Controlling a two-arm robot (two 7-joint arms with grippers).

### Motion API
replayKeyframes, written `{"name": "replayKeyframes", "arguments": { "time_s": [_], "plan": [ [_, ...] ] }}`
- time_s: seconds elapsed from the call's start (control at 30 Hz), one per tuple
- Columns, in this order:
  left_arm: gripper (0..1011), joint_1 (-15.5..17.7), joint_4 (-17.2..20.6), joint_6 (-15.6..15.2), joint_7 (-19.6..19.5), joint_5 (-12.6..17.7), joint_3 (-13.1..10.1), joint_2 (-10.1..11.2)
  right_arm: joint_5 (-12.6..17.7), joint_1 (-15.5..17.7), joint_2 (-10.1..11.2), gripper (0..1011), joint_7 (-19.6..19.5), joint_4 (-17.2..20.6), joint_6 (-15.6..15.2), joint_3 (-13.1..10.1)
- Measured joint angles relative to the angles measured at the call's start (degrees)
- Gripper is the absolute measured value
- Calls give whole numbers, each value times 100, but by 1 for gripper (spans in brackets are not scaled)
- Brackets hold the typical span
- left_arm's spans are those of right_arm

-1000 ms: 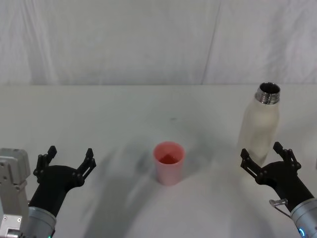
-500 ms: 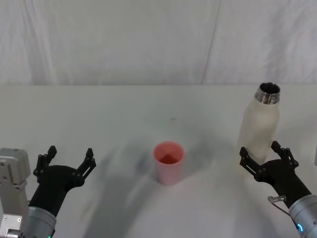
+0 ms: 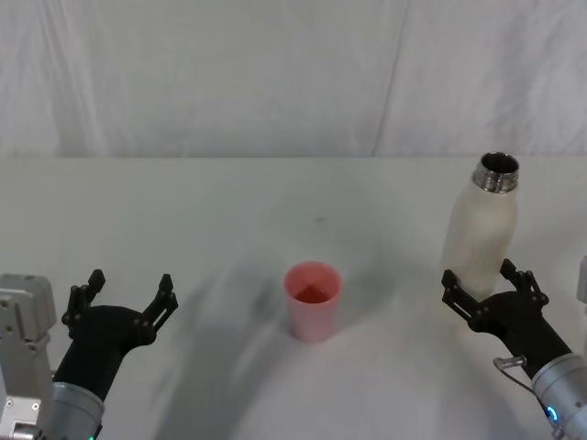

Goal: Grasp the thermos with one hand and pour water into the cup lid.

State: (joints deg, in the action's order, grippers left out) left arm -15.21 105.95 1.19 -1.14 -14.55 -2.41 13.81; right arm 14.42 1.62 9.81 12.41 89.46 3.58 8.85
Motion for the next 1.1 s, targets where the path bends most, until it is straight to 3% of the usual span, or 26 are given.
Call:
{"name": "replayKeyframes", "arguments": {
  "time_s": [1.1],
  "plan": [
    [1001, 0, 0, 0, 0, 0, 0, 0, 57, -393, 36, 1001, 78, -401, -12, 126]
  ]
}}
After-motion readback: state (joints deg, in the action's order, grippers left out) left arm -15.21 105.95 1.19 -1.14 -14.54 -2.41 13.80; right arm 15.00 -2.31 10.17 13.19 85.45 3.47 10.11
